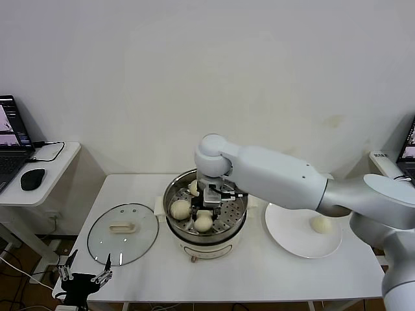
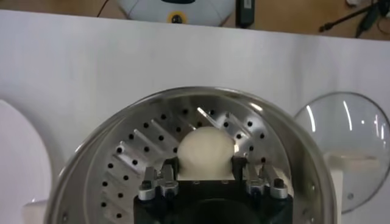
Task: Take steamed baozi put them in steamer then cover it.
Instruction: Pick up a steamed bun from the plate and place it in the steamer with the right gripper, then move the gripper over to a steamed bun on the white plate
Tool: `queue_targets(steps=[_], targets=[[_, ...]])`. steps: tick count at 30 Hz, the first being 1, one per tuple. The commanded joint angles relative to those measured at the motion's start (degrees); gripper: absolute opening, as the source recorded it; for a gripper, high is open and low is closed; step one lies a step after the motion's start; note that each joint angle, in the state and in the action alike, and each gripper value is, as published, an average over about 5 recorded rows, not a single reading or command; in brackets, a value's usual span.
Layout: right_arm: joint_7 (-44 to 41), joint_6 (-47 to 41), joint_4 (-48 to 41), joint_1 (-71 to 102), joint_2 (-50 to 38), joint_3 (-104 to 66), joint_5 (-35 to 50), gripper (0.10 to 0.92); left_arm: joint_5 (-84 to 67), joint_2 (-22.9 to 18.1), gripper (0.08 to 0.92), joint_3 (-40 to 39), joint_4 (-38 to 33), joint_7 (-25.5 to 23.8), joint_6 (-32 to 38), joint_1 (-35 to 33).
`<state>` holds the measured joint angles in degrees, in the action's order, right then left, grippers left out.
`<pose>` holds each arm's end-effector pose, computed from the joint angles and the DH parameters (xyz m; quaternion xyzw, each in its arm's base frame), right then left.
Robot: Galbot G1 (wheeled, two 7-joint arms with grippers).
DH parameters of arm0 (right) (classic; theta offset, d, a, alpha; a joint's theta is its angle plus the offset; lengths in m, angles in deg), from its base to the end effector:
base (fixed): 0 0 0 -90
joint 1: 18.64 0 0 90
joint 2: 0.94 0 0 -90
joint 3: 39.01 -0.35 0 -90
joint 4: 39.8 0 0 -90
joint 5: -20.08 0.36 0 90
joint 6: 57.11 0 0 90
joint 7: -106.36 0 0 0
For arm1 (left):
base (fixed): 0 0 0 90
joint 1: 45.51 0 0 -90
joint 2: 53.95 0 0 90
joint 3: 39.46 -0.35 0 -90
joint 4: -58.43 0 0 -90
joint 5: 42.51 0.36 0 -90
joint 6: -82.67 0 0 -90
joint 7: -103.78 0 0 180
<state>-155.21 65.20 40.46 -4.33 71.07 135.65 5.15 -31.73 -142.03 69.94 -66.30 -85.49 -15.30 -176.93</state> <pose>0.4926 0.2091 -0.0916 -0.7046 0.0141 -0.7064 0.0654 0.1156 0.1031 -0.2908 0.0528 -0.9692 -0.1888 0.1489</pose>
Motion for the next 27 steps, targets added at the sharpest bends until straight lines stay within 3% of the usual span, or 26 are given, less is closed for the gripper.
queue_targets(steps=[1,7,15,19,27], targets=[[-0.12,-0.39,0.88,0.41,0.81,1.09,-0.65,0.546,-0.06,-0.01,0.823,-0.17,-0.18,0.02,0.01,0.06],[0.15,-2.48,1.74,0.49,0.46,1.56,-0.95,0.568,-0.18,0.15,0.823,-0.2,0.03,-0.01,0.01,0.2],[1.03,-4.56,2.24,-0.21,-1.0,-1.18,-1.16,0.778,-0.16,0.16,0.823,-0.35,0.43,-0.04,0.01,0.23],[1.35,-7.02,4.51,-1.95,-4.99,-5.43,0.08,0.819,-0.13,0.29,0.823,-0.45,0.4,-0.17,-0.05,0.23],[2.07,-21.21,6.86,-7.87,-19.69,-12.14,16.15,0.823,-0.1,1.03,0.823,-0.84,0.1,-0.37,-0.19,0.36]])
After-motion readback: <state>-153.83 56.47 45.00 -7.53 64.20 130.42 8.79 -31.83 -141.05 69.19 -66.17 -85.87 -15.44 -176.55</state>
